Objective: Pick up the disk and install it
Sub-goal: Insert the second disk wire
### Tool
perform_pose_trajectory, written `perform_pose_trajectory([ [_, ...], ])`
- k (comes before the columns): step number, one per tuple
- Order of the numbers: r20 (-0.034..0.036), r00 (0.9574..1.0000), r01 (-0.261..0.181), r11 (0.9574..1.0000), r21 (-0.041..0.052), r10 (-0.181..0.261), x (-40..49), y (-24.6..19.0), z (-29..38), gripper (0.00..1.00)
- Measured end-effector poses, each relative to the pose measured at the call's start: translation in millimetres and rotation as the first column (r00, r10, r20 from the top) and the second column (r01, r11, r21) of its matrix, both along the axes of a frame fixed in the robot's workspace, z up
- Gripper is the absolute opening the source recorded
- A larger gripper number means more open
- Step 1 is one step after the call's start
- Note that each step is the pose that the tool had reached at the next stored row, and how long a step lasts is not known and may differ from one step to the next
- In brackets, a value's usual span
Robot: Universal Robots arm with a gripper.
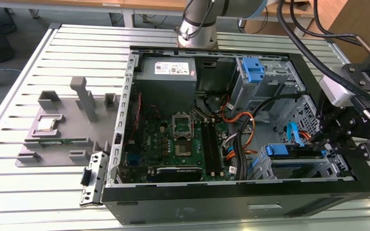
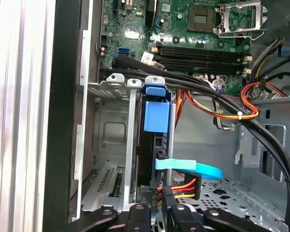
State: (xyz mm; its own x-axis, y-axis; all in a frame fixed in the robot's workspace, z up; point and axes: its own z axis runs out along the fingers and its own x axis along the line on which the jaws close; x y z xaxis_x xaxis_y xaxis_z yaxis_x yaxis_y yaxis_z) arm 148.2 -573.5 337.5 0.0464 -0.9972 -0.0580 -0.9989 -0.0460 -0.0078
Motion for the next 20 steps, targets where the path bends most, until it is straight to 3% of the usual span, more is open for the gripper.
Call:
perform_pose_trajectory([
  [2,0.0004,1.0000,0.000,1.0000,-0.0015,0.000,-1.8,0.0,-0.2,0.24],
  [10,0.0020,1.0000,0.000,0.9997,-0.0253,0.000,-3.0,0.0,-3.1,0.24],
  [20,0.0024,1.0000,0.000,0.9997,-0.0264,0.000,-3.5,0.2,-4.7,0.24],
])
